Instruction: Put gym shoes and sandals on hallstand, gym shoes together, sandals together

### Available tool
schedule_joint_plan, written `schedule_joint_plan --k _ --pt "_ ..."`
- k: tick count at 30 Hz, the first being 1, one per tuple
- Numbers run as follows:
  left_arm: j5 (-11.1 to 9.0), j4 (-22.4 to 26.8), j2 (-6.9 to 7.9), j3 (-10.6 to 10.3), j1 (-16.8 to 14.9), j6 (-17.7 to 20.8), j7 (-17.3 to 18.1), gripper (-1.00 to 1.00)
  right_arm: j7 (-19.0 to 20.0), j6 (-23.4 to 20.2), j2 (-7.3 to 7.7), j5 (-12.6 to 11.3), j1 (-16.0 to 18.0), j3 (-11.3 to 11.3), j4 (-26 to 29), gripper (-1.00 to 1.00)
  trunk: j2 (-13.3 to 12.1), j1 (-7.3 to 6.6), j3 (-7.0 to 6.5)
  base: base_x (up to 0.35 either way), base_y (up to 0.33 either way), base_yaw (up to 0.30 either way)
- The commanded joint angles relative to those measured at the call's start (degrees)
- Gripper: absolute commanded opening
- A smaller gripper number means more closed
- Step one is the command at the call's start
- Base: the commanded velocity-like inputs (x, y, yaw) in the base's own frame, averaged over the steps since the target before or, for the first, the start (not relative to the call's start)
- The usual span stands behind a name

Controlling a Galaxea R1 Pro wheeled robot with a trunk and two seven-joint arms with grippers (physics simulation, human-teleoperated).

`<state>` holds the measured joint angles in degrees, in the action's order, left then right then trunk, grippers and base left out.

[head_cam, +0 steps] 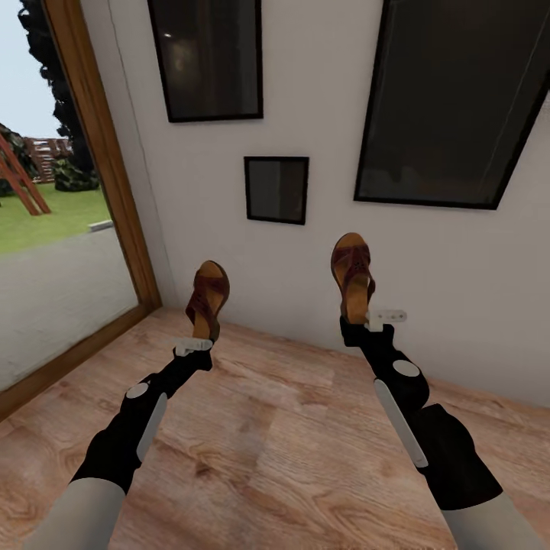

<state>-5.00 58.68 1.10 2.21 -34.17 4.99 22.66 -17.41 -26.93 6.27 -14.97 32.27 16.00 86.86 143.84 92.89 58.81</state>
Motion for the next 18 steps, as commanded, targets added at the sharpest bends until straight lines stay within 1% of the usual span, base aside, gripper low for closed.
schedule_joint_plan --k 1,4,6,18 --pt "-0.4 0.1 -0.36 0.1 0.0 0.4 0.4 -1.00 -0.6 -0.1 0.05 -0.5 0.1 0.2 0.1 -1.00 0.0 -0.01 0.03 0.000 0.000 -0.250" --pt "-0.3 0.0 -0.92 0.0 0.0 0.4 0.3 -1.00 -0.5 -0.1 0.05 -0.6 0.1 0.2 0.1 -1.00 0.0 -0.01 -0.03 0.000 0.000 -0.257" --pt "-0.3 0.0 -1.05 0.1 0.0 0.4 0.4 -1.00 -0.4 -0.1 0.05 -0.6 0.1 0.2 0.1 -1.00 0.0 -0.01 -0.05 0.000 0.000 -0.280" --pt "-0.4 0.0 -1.10 0.1 0.0 0.5 0.3 -1.00 -0.3 -0.1 0.07 -0.9 0.1 0.2 0.1 -1.00 0.0 -0.01 -0.06 0.000 0.000 -0.289"
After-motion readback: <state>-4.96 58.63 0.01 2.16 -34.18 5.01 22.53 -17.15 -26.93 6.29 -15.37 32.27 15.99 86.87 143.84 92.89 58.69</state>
